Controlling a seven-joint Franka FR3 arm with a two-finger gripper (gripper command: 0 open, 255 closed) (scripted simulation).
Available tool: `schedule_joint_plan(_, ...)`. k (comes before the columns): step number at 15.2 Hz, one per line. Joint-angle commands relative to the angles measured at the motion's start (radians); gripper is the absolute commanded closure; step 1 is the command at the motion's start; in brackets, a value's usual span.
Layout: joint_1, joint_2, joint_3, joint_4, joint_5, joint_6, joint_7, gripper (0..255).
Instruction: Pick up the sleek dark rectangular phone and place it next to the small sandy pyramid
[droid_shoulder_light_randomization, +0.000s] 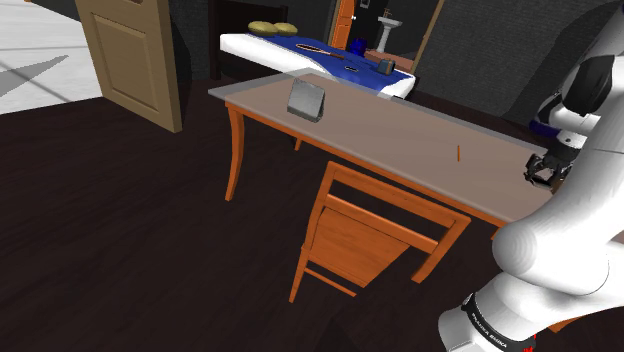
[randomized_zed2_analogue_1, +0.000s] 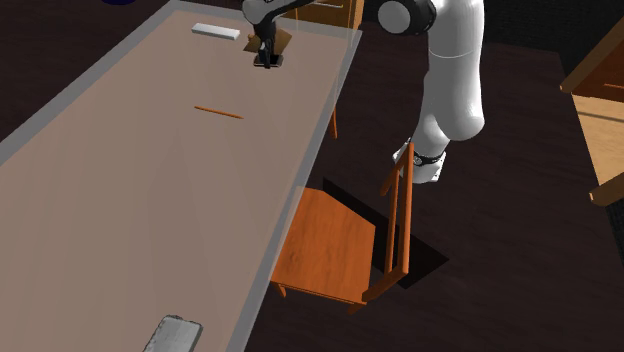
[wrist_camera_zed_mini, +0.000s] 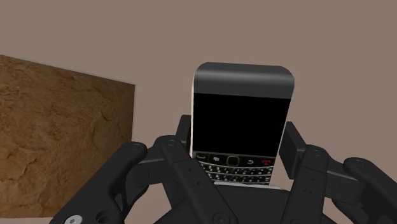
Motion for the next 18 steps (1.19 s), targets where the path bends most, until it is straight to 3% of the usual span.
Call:
schedule_joint_plan(1,-0.001,0.008,0.004,-0.014,0.007,0.022,-0.003,255)
schedule_joint_plan(11,-0.006,0.024,0.011,-0.03,0.02,0.051,-0.011,255)
schedule_joint_plan(12,-0.006,0.025,0.011,-0.03,0.02,0.05,-0.011,0)
schedule_joint_plan(18,0.0,0.007,0.004,-0.018,0.007,0.024,-0.002,0)
